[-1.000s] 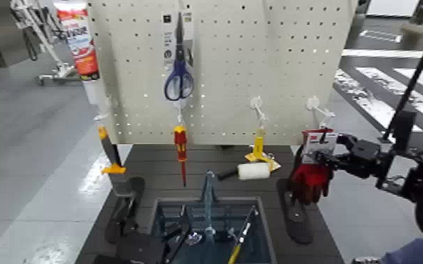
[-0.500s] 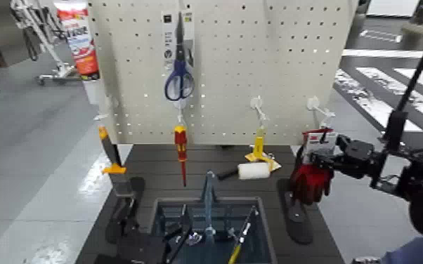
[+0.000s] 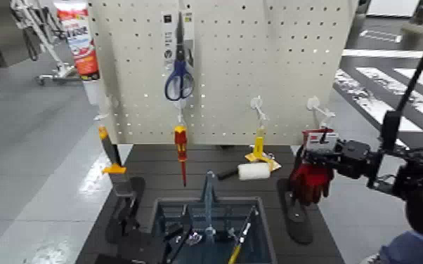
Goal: Put the red colored gloves into the crate.
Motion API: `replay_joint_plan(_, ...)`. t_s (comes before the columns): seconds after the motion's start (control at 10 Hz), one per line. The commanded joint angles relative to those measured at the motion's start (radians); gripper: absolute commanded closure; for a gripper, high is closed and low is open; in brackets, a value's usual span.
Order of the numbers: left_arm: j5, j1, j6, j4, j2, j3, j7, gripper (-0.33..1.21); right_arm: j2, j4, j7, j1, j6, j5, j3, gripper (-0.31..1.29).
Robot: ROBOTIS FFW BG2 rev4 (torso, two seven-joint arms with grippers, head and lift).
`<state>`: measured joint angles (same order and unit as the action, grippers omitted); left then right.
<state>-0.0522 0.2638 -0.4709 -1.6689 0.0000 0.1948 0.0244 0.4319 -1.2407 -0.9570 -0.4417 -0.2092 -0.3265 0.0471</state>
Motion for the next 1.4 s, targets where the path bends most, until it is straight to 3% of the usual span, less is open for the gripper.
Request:
replay_joint_plan(0.1,0.0,0.0,0.0,0.002,-0.06,0.0,0.0,0.14,0.001,-0.013,0.001,-0.005,-0.032,0.021,0.002,1.06)
replay_joint_plan(1.4,0.0,0.0,0.0,0.002,-0.058,-0.003,-0.004,0.14,0.007,-0.051,-0.02,-0.002,-0.041,0.026,-0.009,1.06)
